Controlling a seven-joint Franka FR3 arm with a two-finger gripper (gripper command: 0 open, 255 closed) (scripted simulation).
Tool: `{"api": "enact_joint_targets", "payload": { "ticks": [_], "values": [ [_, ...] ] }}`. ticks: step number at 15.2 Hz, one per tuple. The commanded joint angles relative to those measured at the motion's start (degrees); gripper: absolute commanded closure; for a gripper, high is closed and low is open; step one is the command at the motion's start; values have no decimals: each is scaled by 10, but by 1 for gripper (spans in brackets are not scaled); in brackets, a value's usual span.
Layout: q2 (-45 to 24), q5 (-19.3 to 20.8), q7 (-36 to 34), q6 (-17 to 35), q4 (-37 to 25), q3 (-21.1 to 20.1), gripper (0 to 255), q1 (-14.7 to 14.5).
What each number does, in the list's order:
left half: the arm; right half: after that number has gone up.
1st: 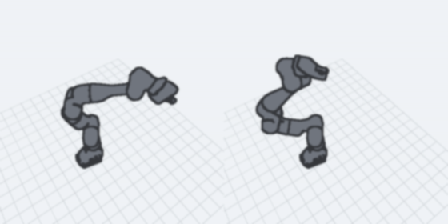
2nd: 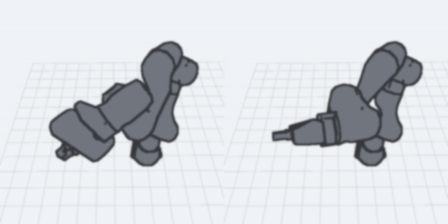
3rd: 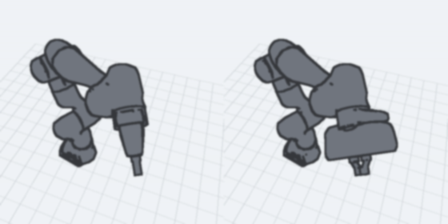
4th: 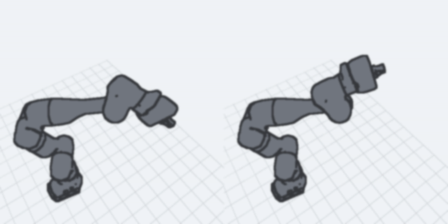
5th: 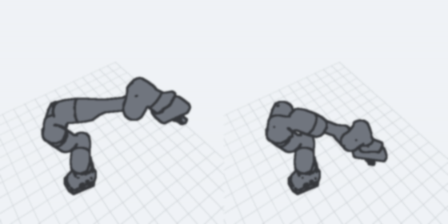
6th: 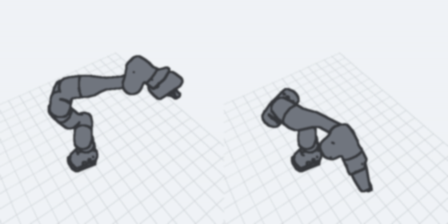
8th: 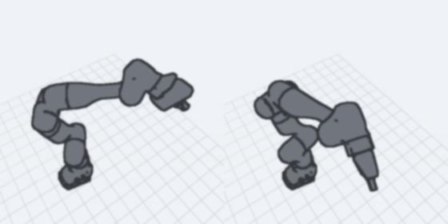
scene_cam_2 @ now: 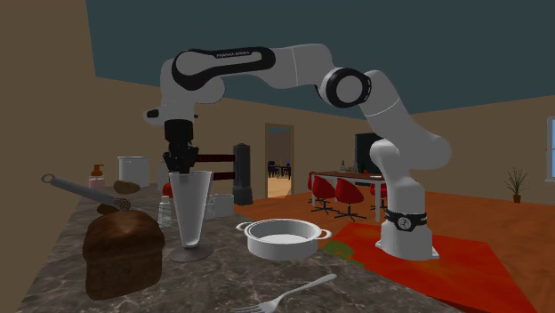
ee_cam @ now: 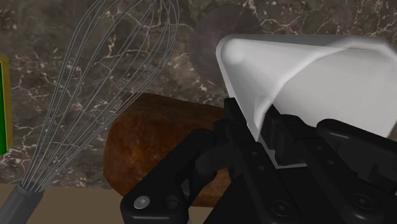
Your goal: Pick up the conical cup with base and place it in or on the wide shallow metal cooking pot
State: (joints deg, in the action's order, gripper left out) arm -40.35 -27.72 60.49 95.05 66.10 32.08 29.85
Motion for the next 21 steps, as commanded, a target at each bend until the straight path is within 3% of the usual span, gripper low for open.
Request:
{"api": "enact_joint_targets", "payload": {
  "ticks": [1,9,21],
  "values": [
    [0,0,0,0,0,0,255,0],
    [1,2,-7,-29,-30,1,255,7],
    [-21,-4,-34,-135,-169,-6,255,47]
  ]
}}
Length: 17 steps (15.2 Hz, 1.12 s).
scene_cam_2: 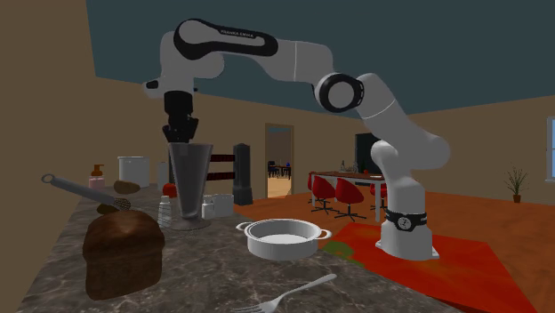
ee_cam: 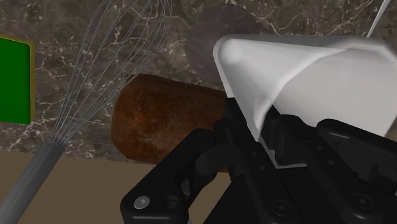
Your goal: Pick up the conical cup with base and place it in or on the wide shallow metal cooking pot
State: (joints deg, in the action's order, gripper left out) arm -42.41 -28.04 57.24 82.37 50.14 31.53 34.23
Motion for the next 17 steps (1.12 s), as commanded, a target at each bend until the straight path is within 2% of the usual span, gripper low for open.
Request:
{"api": "enact_joint_targets", "payload": {
  "ticks": [1,4,7,8,9,10,13,17],
  "values": [
    [-5,-2,-5,-19,-27,-2,255,9],
    [-27,-9,-17,-58,-93,-9,255,31],
    [-74,-22,-41,-115,-210,-27,255,73],
    [7,-9,-10,-61,-56,13,255,9],
    [49,-1,3,-39,18,38,255,-28],
    [87,17,8,-20,75,43,255,-50],
    [183,62,10,16,204,64,255,-110],
    [300,127,-10,45,327,79,255,-171]
  ]
}}
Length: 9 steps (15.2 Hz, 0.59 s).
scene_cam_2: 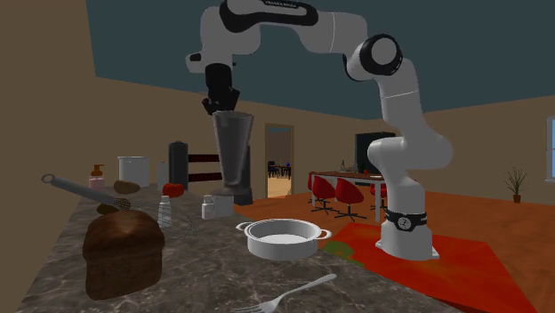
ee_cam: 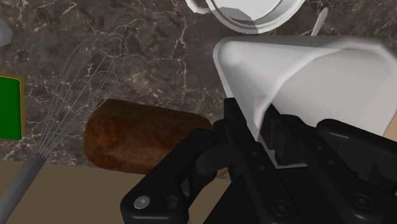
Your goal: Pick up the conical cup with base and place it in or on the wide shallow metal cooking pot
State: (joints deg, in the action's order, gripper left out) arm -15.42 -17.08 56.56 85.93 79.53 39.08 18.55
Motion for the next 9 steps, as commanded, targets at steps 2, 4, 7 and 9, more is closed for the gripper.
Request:
{"api": "enact_joint_targets", "payload": {
  "ticks": [2,4,7,9],
  "values": [
    [88,52,-21,16,83,4,255,-37],
    [145,86,-43,19,127,-1,255,-53],
    [228,134,-78,15,184,-19,255,-65],
    [280,160,-101,7,217,-35,255,-66]
  ]
}}
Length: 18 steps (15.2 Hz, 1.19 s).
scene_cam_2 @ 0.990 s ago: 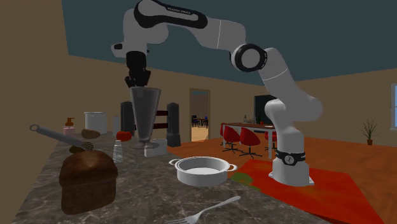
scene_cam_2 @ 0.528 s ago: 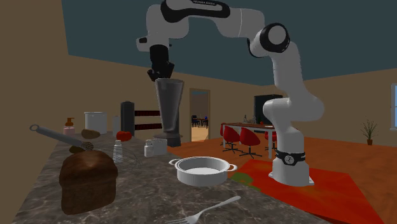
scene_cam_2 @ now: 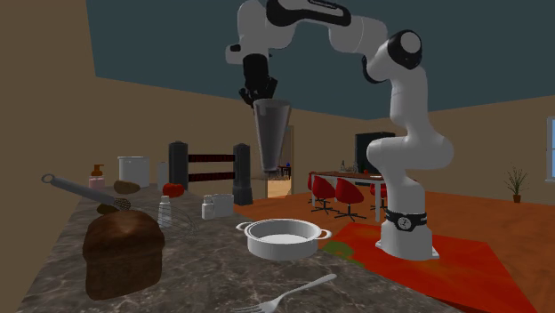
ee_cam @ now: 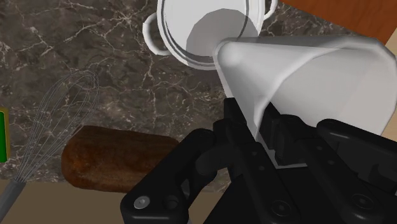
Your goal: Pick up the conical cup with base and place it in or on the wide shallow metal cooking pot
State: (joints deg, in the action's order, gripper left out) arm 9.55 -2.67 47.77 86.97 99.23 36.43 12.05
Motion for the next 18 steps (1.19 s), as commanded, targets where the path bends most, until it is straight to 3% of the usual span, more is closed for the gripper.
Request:
{"api": "enact_joint_targets", "payload": {
  "ticks": [1,18],
  "values": [
    [61,30,-26,-11,38,-19,255,0],
    [78,41,-19,120,183,-16,255,9]
  ]
}}
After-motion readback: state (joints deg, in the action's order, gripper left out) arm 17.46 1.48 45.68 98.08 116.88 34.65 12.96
